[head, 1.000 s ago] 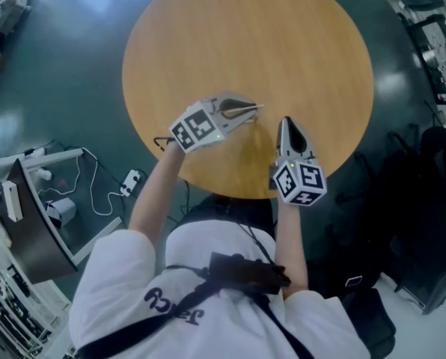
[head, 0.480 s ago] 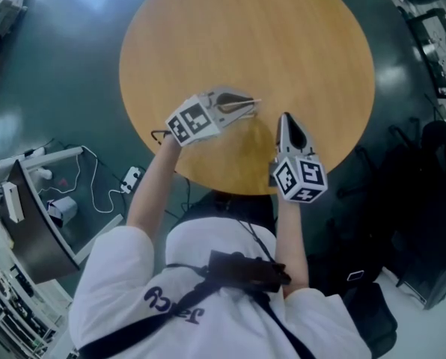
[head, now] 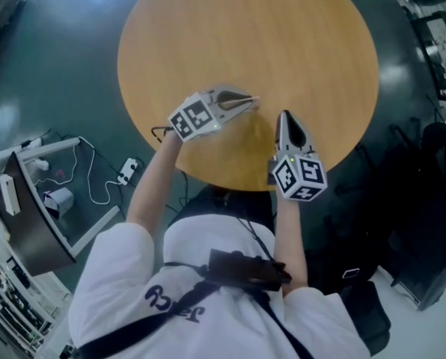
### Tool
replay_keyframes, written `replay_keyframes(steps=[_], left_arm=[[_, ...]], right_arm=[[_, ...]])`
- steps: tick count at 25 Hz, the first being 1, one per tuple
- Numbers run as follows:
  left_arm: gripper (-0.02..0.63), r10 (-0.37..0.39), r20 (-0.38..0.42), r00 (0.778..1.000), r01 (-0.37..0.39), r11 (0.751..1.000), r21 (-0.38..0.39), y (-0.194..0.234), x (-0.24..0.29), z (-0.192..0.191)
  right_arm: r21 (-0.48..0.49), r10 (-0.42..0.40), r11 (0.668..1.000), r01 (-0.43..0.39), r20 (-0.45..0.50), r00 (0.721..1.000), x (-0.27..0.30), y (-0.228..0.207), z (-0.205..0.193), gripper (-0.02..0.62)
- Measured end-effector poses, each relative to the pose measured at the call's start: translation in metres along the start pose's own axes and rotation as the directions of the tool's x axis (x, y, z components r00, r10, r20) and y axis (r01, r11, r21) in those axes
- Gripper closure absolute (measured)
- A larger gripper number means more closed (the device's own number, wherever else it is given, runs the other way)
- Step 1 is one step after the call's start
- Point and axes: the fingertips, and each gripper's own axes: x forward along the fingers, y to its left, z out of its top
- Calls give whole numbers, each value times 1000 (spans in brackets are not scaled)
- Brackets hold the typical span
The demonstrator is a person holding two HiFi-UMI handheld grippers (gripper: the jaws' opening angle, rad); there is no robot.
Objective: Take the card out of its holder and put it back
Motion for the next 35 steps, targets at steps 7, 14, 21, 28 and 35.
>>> replay_keyframes(steps=[7, 14, 21, 28, 35], left_arm=[[578, -78, 7, 997, 78, 997, 18, -5, 7, 0], [578, -113, -31, 993, 114, 993, 39, -2, 14, 0], [561, -136, -90, 987, 139, 990, 17, 7, 11, -10], [388, 11, -106, 994, -14, 999, -29, 35, -19, -10], [337, 198, 7, 980, -198, 978, -64, 42, -67, 21]], right_arm=[[6, -7, 1000, 7, -13, 1000, -3, -5, -3, 589], [3, 1, 1000, -1, -9, 1000, -6, -3, -2, 589], [-9, -1, 1000, 1, 12, 1000, -11, 1, 2, 589], [-7, -31, 999, 32, 67, 997, -25, -8, 16, 589], [-13, -20, 1000, 22, 116, 993, -37, -8, 29, 589]])
